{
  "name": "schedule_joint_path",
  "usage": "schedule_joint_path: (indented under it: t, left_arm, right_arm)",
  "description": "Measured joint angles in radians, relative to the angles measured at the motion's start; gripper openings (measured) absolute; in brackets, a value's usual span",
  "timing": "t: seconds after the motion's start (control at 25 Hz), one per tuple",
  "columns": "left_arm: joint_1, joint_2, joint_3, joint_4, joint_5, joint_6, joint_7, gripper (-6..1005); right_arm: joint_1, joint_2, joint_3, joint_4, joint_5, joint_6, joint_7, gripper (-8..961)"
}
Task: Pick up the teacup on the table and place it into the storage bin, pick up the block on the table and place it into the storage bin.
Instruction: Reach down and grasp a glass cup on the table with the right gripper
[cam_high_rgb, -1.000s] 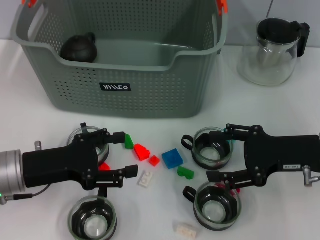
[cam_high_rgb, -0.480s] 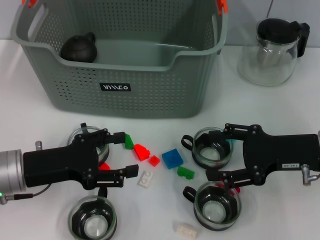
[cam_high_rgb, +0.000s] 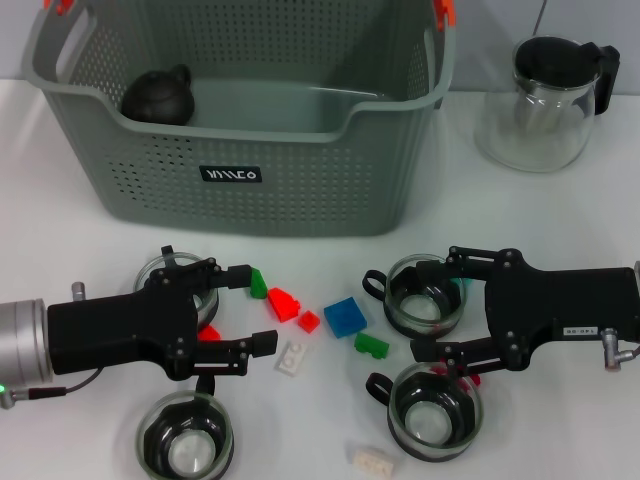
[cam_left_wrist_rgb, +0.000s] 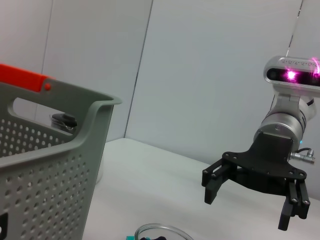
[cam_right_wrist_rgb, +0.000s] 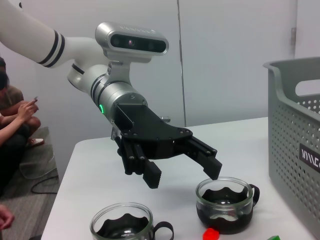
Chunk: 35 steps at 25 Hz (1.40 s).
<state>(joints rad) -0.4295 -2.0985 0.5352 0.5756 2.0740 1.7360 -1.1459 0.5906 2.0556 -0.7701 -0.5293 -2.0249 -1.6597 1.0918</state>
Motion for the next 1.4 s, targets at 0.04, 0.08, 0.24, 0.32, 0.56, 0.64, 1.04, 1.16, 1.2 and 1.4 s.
schedule_joint_path:
  t: [0.04, 0.08, 0.24, 0.32, 0.56, 0.64, 1.04, 1.16, 1.2, 1.4]
  left_arm:
    - [0.000, 0.000, 0.000, 0.000, 0.000, 0.000, 0.000, 914]
    - [0.000, 0.000, 0.000, 0.000, 0.000, 0.000, 0.000, 914]
    - [0.000, 0.000, 0.000, 0.000, 0.000, 0.007, 0.000, 914]
    - [0.000, 0.000, 0.000, 0.000, 0.000, 0.015, 0.000, 914]
    - [0.000, 0.003, -0.005, 0.000, -0.004, 0.075, 0.003, 913]
    - [0.000, 0.004, -0.006, 0.000, -0.005, 0.090, 0.002, 913]
    - [0.008, -0.003, -0.008, -0.007, -0.011, 0.100, 0.006, 912]
    - [0.009, -0.004, -0.008, -0.007, -0.011, 0.098, 0.008, 912]
    - [0.010, -0.004, -0.008, -0.007, -0.011, 0.099, 0.008, 911]
    - [0.011, -0.005, -0.008, -0.009, -0.011, 0.101, 0.008, 911]
  right_arm:
    - [0.000, 0.000, 0.000, 0.000, 0.000, 0.000, 0.000, 942]
    - [0.000, 0.000, 0.000, 0.000, 0.000, 0.000, -0.001, 943]
    - [0.000, -0.006, 0.000, 0.000, 0.000, -0.009, -0.001, 944]
    - [-0.002, -0.009, -0.003, -0.002, 0.000, -0.020, -0.004, 943]
    - [-0.009, -0.006, -0.012, -0.076, -0.062, -0.095, 0.004, 942]
    - [-0.009, -0.001, -0.013, -0.114, -0.094, -0.118, 0.029, 942]
    - [0.002, 0.015, -0.062, -0.291, -0.189, -0.212, 0.103, 943]
    - [0.003, 0.023, -0.096, -0.343, -0.207, -0.216, 0.146, 943]
    - [0.003, 0.026, -0.111, -0.362, -0.211, -0.214, 0.168, 943]
    - [0.018, 0.039, -0.201, -0.411, -0.233, -0.210, 0.247, 942]
